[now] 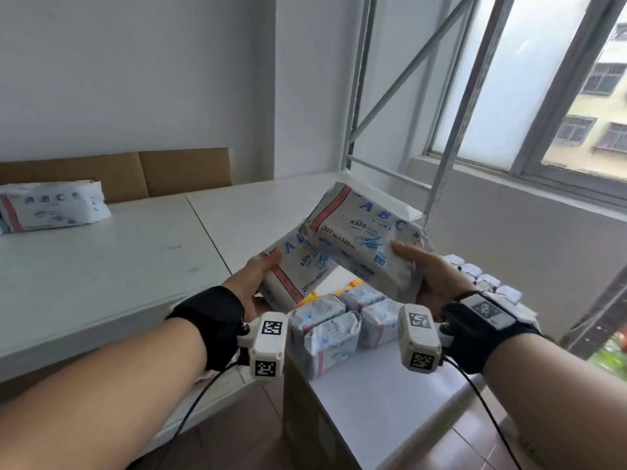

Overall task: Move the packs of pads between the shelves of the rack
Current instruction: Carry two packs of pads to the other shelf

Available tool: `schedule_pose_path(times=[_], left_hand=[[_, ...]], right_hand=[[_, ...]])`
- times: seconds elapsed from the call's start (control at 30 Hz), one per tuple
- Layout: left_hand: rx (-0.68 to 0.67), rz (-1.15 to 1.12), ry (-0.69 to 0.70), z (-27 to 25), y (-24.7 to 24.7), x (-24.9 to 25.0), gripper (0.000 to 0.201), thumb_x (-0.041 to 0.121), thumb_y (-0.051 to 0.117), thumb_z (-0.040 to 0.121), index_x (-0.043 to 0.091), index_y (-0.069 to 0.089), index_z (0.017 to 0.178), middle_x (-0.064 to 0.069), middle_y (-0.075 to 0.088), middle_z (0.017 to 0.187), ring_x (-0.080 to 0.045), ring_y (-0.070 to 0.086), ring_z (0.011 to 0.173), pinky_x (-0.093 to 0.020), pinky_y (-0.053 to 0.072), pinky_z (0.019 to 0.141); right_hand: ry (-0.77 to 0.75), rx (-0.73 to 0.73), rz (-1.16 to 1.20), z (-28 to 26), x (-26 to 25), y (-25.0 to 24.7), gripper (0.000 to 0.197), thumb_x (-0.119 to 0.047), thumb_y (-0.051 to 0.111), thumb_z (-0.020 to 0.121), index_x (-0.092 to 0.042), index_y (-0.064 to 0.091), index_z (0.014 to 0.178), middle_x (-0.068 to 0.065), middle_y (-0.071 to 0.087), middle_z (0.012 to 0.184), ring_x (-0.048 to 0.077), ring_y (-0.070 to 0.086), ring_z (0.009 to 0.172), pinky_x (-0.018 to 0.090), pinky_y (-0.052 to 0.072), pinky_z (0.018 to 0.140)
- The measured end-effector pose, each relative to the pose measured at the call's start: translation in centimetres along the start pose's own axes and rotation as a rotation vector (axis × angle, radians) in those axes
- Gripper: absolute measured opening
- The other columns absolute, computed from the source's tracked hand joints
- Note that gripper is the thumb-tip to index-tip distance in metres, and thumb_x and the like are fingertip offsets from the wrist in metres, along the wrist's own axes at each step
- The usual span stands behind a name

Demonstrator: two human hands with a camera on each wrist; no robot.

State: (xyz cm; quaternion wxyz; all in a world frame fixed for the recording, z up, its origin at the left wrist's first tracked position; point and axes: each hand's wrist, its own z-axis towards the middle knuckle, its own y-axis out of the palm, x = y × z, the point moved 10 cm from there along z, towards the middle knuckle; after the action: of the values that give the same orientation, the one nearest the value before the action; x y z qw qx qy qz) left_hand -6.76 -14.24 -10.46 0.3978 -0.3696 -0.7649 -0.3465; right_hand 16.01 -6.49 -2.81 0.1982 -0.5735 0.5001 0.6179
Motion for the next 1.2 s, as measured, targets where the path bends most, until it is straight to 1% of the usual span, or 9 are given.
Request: schedule_pose_path(times=[0.17,0.33,0.43,0.5,0.73,0.87,1.0,1.1,1.2], left_hand=[[-0.013,0.099,-0.011,3.5,3.3,-1.1,0.025,0.040,0.063,0.086,0.015,0.062,0.083,-0.002,0.070,0.054,-0.017,0.067,0.049,-0.025,0.050,0.037],[-0.036,0.148,-0.021,8.9,6.6,-1.3,0.020,0.036,0.066,0.083,0.016,0.063,0.084,-0.003,0.072,0.072,-0.017,0.067,0.063,-0.027,0.051,0.049],[-0.041,0.172,-0.054,12.1,8.4,-1.4,0.023,0.033,0.069,0.082,0.014,0.064,0.095,-0.006,0.072,0.081,-0.019,0.066,0.069,-0.028,0.052,0.053],[-0.012,0.223,-0.063,13.8,9.1,-1.4,0.030,0.030,0.073,0.077,0.014,0.063,0.100,-0.010,0.068,0.095,-0.024,0.063,0.080,-0.032,0.051,0.062],[0.003,0.317,-0.091,17.6,10.8,-2.7,0.035,0.019,0.078,0.072,0.011,0.064,0.103,-0.009,0.071,0.087,-0.024,0.065,0.075,-0.028,0.051,0.063],[0.020,0.350,-0.092,17.9,11.7,-3.6,0.034,0.004,0.073,0.073,0.013,0.061,0.103,-0.013,0.070,0.092,-0.026,0.064,0.080,-0.032,0.053,0.067],[0.120,0.323,-0.089,16.7,12.1,-5.1,0.065,-0.007,0.071,0.070,0.012,0.051,0.129,-0.017,0.064,0.115,-0.031,0.062,0.094,-0.035,0.054,0.069],[0.206,0.277,-0.092,15.0,12.4,-6.6,0.077,-0.014,0.071,0.067,0.015,0.047,0.134,-0.014,0.064,0.107,-0.027,0.062,0.079,-0.032,0.052,0.057],[0.270,0.257,-0.102,13.9,12.8,-8.5,0.080,-0.018,0.072,0.063,0.015,0.048,0.132,-0.015,0.064,0.102,-0.032,0.063,0.083,-0.042,0.055,0.066]], right_hand=[[-0.004,0.033,-0.039,1.7,-0.3,-5.1,0.049,-0.012,0.060,0.074,-0.003,0.056,0.123,0.020,0.064,0.115,0.029,0.069,0.086,0.038,0.059,0.073],[-0.013,0.138,-0.165,5.8,-0.9,-9.8,0.054,-0.010,0.066,0.070,0.003,0.056,0.122,0.024,0.064,0.114,0.030,0.069,0.086,0.036,0.061,0.068],[-0.029,0.244,-0.274,8.5,-2.4,-13.2,0.069,0.002,0.073,0.066,0.002,0.047,0.131,0.026,0.059,0.123,0.039,0.063,0.104,0.053,0.054,0.086],[0.002,0.258,-0.355,10.1,-3.3,-15.0,0.067,0.005,0.075,0.063,-0.007,0.053,0.125,0.022,0.063,0.118,0.035,0.066,0.100,0.053,0.055,0.083],[0.178,0.084,-0.540,14.6,-3.1,-19.0,0.028,0.002,0.072,0.060,-0.020,0.076,0.077,0.011,0.075,0.086,0.030,0.072,0.079,0.043,0.059,0.066],[0.276,0.019,-0.663,16.3,-2.2,-21.7,0.040,0.008,0.075,0.062,-0.024,0.072,0.086,0.011,0.075,0.088,0.034,0.072,0.084,0.050,0.058,0.067],[0.360,-0.075,-0.820,17.9,-1.7,-23.3,0.058,0.018,0.073,0.061,-0.011,0.059,0.110,0.019,0.070,0.102,0.037,0.069,0.089,0.053,0.057,0.073],[0.381,-0.171,-0.987,18.5,-1.6,-24.0,0.073,0.012,0.080,0.056,-0.014,0.052,0.117,0.017,0.065,0.107,0.033,0.069,0.090,0.043,0.059,0.074],[0.333,-0.234,-1.155,19.0,-1.6,-24.8,0.079,0.000,0.087,0.049,-0.022,0.054,0.117,0.011,0.068,0.104,0.029,0.067,0.094,0.043,0.056,0.086]])
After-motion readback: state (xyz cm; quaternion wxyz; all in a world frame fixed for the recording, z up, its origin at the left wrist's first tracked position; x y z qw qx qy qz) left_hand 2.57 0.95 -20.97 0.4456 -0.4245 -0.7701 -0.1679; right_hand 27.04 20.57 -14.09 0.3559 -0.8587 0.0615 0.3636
